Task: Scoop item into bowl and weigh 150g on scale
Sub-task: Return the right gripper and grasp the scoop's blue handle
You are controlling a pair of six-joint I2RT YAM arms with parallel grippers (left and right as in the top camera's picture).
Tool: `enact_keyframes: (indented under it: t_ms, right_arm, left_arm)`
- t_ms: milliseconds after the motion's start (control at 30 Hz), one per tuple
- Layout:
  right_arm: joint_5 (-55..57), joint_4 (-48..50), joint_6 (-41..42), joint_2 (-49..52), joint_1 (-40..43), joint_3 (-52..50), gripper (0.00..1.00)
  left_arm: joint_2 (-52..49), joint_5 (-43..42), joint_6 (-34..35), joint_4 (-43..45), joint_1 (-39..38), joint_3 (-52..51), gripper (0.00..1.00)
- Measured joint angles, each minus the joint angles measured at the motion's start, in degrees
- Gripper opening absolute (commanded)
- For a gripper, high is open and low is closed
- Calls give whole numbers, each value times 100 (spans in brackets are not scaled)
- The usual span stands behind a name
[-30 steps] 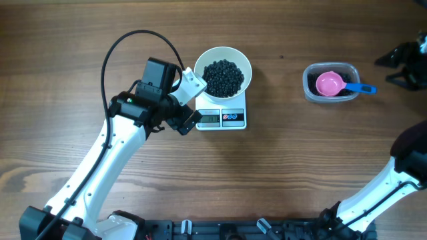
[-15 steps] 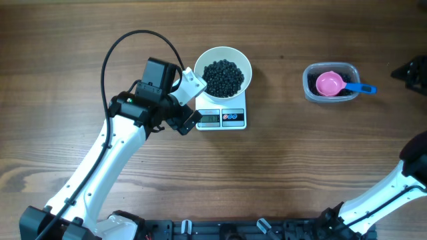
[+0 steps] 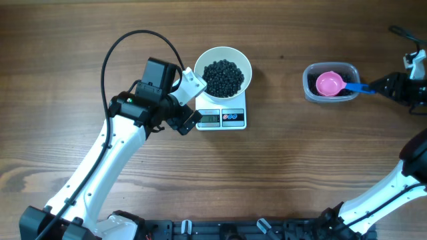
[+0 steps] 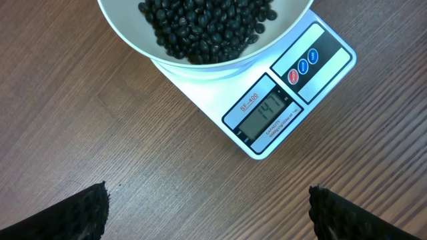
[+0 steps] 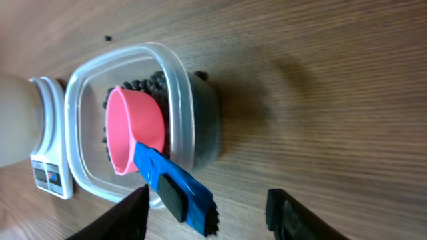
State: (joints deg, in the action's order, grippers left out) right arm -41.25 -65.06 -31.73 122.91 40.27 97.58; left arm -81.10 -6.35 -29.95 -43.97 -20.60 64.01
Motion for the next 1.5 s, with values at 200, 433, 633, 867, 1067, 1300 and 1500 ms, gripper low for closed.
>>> enact_keyframes:
  t_ms: [200, 433, 633, 867, 1067, 1300, 1500]
  right_arm:
    - [-378, 271, 146, 22, 0, -74, 48]
    - [-918, 251, 234, 535, 0, -74, 37]
    - [-1147, 164, 254, 579, 0, -74, 36]
    - [-1246, -192, 398, 579, 0, -76, 33]
    - [-1272, -225, 721, 579, 0, -76, 22]
    - [-1327, -267, 1202, 579, 0, -76, 6]
    - [-1397, -361, 1368, 579, 0, -76, 4]
  left_arm:
    - [0, 0, 0, 0, 0, 0, 100]
    - [0, 0, 0, 0, 0, 0, 100]
    - [0, 0, 0, 0, 0, 0, 100]
    - [0, 0, 0, 0, 0, 0, 100]
    - [0, 0, 0, 0, 0, 0, 100]
    - [0, 0, 0, 0, 0, 0, 100]
    - [0, 0, 0, 0, -2, 0, 100]
